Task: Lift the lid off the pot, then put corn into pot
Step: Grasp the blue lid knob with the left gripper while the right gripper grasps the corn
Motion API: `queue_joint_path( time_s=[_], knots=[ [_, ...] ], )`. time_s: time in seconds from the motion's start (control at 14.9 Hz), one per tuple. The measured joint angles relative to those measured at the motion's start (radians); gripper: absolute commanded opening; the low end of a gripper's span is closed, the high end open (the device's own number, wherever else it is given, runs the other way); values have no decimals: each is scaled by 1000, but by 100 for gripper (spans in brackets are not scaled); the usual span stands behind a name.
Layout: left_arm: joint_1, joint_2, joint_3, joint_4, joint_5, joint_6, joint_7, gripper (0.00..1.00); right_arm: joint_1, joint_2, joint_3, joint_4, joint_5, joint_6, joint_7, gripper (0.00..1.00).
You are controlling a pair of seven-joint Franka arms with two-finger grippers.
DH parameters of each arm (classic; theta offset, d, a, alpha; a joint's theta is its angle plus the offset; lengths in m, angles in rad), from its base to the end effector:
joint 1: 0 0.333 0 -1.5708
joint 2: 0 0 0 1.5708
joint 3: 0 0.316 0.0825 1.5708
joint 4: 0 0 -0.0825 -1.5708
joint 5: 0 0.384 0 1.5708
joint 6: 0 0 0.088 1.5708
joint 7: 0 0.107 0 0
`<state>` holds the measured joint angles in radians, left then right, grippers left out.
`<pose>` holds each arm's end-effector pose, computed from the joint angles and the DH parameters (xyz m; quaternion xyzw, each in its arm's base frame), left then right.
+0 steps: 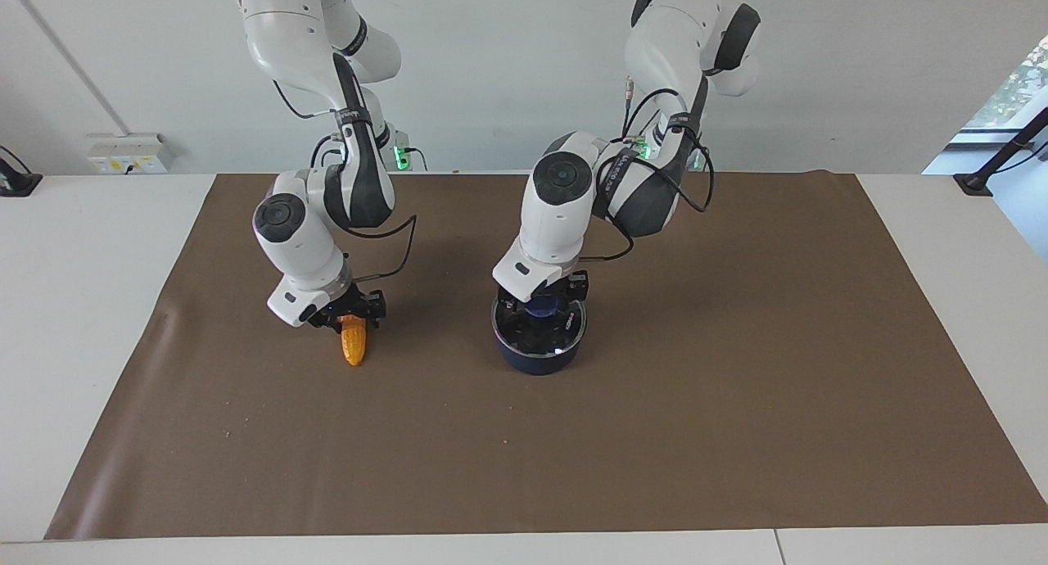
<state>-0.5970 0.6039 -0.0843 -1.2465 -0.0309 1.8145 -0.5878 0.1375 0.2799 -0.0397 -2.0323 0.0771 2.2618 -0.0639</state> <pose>0.5692 -0.4462 0.4108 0.9985 -0.0357 -0.0367 0.0213 0.5850 0.0600 0.3043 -0.9978 -0.0561 0.0253 0.0232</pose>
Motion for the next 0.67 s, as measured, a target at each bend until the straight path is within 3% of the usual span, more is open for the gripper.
queue_joint_path(
  time_s=[0.07, 0.13, 0.27, 0.67],
  knots=[
    [0, 0, 0, -5, 0, 0, 0, 90, 0, 0, 0, -2, 0, 0, 0, 55],
    [-1, 0, -1, -9, 0, 0, -2, 87, 0, 0, 0, -6, 0, 0, 0, 31],
    [-3, 0, -1, -17, 0, 1, -5, 82, 0, 1, 0, -13, 0, 0, -10, 0],
    [-3, -1, -1, -17, 0, 1, -12, 81, 0, 0, 0, -6, 0, -13, -17, 0]
  ],
)
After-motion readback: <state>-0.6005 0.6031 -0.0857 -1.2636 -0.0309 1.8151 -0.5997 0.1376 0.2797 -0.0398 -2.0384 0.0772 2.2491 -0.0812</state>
